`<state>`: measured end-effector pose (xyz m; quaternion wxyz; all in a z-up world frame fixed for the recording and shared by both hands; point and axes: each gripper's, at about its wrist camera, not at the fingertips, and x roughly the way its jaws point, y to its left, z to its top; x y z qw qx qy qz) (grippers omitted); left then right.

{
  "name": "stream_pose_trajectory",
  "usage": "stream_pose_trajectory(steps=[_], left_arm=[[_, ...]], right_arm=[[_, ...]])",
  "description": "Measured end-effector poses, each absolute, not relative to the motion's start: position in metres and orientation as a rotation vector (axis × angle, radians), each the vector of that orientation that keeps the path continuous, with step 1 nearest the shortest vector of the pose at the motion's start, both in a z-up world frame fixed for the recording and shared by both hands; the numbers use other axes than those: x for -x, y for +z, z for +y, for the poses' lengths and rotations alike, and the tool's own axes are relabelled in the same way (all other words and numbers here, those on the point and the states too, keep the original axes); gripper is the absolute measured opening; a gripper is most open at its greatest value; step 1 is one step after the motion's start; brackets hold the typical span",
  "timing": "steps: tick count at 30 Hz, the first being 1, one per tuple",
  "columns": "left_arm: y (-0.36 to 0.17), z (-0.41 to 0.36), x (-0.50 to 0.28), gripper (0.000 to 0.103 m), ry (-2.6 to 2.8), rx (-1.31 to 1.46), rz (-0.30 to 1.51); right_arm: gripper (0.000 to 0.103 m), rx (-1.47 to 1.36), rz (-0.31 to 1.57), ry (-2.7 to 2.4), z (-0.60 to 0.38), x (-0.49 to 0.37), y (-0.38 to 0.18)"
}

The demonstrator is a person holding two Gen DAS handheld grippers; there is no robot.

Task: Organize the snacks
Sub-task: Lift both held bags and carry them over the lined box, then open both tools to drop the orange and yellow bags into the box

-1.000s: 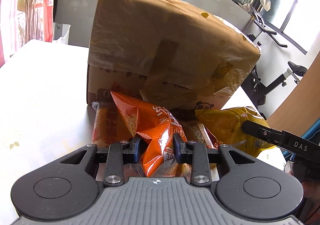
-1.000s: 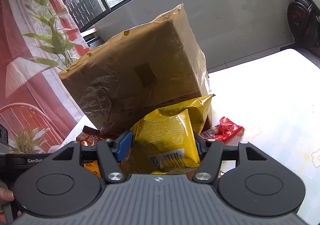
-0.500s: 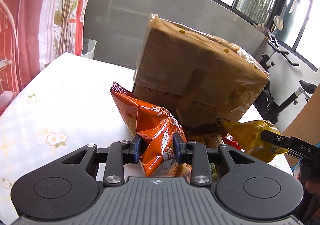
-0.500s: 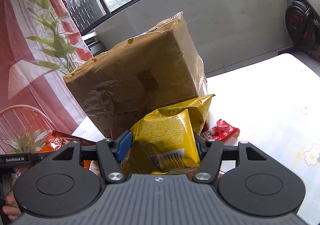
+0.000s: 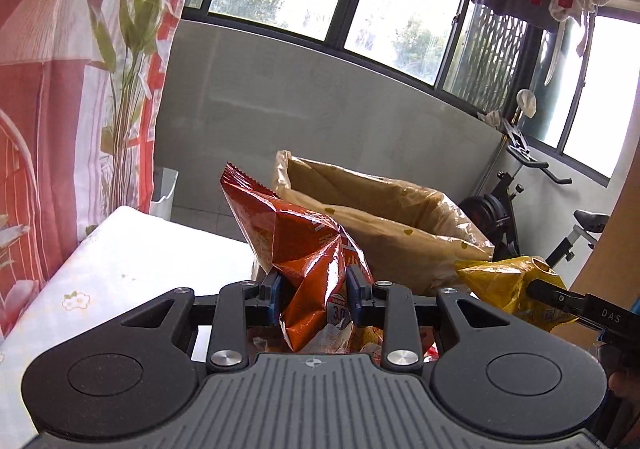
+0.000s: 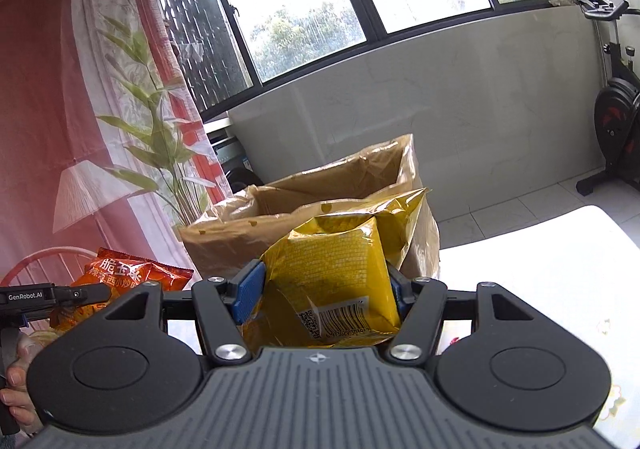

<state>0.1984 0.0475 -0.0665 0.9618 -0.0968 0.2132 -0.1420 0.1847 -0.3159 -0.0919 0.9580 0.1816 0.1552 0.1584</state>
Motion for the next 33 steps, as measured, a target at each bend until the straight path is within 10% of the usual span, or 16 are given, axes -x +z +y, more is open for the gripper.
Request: stream_pose_trajectory(steps=[33], left_arm=[[-0.051,-0.05,-0.378,0.036,-0.348,-0.054,0.412]], right_arm=[[0.064,-0.204,0.288,0.281,-0.27,-0.373,-0.06]])
